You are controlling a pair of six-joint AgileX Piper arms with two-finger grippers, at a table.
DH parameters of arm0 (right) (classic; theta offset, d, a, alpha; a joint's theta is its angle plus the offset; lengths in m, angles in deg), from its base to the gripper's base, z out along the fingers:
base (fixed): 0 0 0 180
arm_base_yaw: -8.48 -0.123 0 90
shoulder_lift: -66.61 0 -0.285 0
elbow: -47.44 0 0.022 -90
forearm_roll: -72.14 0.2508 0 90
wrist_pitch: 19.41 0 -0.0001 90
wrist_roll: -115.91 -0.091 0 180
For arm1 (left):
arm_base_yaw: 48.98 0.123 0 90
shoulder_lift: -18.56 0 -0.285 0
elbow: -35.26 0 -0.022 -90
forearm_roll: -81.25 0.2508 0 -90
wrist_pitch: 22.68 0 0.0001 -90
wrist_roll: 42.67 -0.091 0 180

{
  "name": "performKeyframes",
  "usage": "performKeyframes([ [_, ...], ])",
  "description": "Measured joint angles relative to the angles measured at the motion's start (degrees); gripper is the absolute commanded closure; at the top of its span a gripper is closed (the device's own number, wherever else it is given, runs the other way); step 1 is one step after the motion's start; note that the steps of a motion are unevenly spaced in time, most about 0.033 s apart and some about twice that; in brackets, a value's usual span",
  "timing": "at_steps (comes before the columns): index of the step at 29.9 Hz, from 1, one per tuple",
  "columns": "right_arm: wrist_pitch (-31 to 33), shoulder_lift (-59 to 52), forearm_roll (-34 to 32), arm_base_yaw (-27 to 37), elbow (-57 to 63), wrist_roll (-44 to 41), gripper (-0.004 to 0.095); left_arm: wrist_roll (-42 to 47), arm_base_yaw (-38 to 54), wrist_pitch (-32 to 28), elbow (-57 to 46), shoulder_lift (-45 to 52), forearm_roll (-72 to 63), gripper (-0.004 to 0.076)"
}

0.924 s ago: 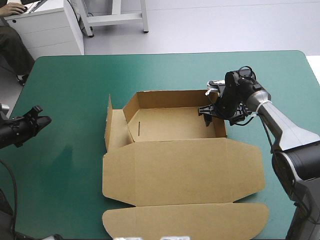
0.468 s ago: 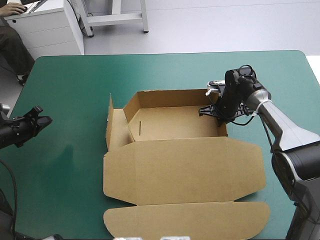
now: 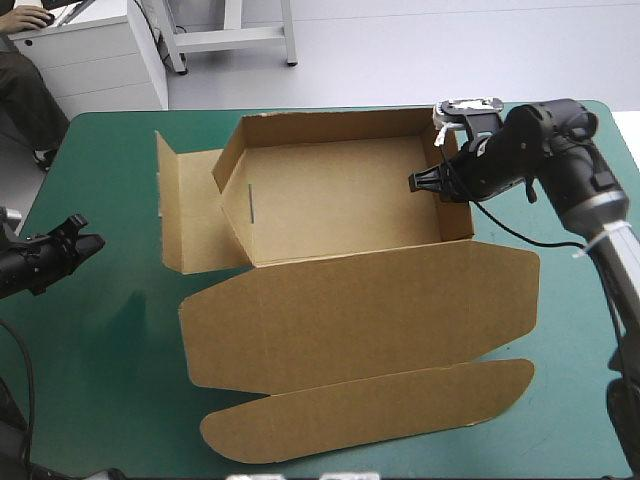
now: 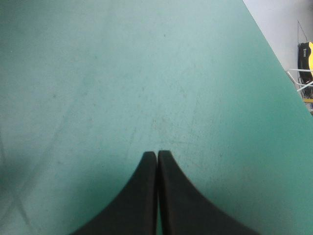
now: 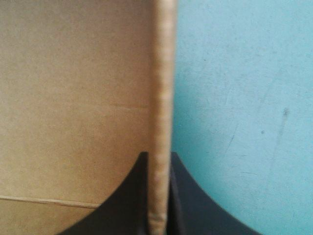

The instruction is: Fold the box

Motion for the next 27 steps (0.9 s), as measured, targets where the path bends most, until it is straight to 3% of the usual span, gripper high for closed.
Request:
performKeyframes([
  [4, 0.06, -4.80, 2.35, 0.00, -0.07, 0.91, 0.0909, -2.09, 0.00, 0.39, 0.00, 0.00, 0.13, 0.0698],
  [7, 0.06, -6.31, 2.60, 0.00, -0.07, 1.11, 0.0909, -4.14, 0.00, 1.28, 0.00, 0.00, 0.15, 0.0580],
  [12, 0.06, -6.44, 2.78, 0.00, -0.07, 1.31, 0.0909, -7.34, 0.00, 3.28, 0.00, 0.00, -0.97, 0.0174],
  [14, 0.06, -6.44, 3.14, 0.00, -0.07, 1.31, 0.0909, -7.75, 0.00, 3.45, 0.00, 0.00, -0.97, 0.0094],
  [22, 0.06, -6.44, 4.51, 0.00, -0.07, 1.57, 0.0909, -7.96, -1.42, 3.21, 0.00, 0.00, -0.79, 0.0111],
  [27, 0.06, -6.44, 5.30, 0.00, -0.07, 3.36, 0.0909, -10.49, -8.47, 2.83, 0.00, 0.00, -0.68, 0.0113],
])
